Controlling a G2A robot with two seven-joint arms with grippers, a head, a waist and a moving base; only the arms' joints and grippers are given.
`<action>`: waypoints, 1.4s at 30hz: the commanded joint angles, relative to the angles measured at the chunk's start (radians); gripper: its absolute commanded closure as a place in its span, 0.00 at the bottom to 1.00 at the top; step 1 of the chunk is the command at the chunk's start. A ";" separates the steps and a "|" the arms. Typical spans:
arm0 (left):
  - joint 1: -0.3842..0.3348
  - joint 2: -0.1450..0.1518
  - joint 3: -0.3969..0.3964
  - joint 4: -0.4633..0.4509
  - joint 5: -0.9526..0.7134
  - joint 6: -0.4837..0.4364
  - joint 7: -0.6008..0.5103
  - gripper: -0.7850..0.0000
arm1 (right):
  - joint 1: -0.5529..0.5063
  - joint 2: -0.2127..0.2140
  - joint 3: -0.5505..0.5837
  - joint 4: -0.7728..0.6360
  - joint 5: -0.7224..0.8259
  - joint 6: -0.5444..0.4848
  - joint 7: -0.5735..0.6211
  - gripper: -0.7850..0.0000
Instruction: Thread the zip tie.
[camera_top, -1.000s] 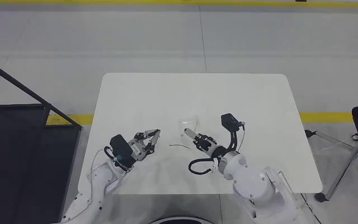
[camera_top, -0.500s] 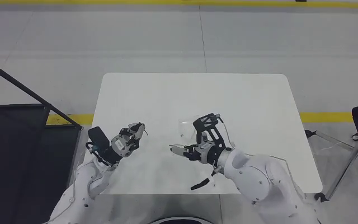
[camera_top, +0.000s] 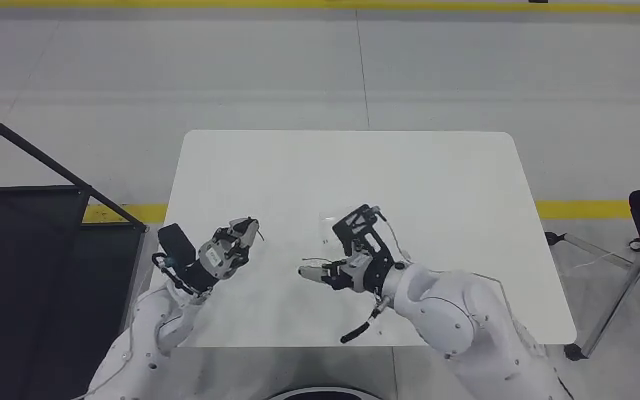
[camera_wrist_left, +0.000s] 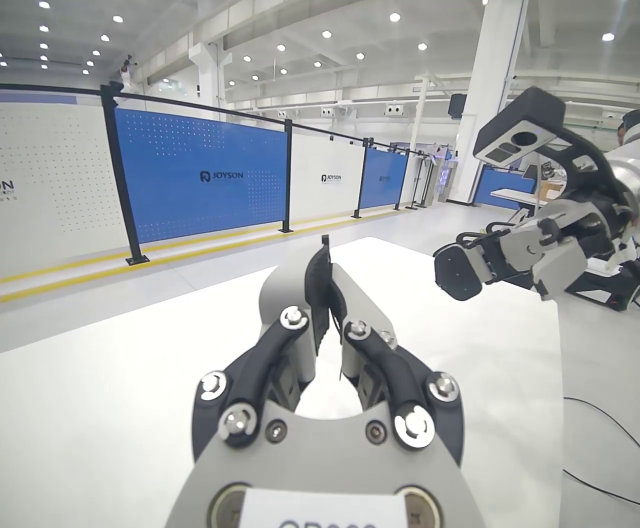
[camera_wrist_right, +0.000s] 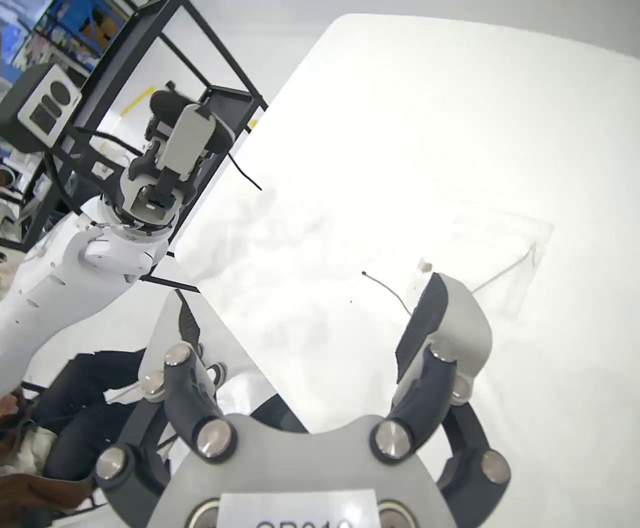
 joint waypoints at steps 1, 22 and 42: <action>-0.001 0.000 -0.003 0.003 -0.024 0.005 -0.015 1.00 | 0.047 -0.006 -0.055 0.029 -0.083 -0.074 0.020 0.00; -0.012 0.001 -0.020 0.009 -0.128 -0.028 -0.076 1.00 | 0.225 -0.074 -0.308 0.172 -0.288 -0.254 0.057 0.00; 0.023 0.007 -0.126 -0.003 -0.287 -0.031 -0.092 1.00 | 0.438 -0.212 -0.490 0.422 -0.312 -0.270 0.205 0.20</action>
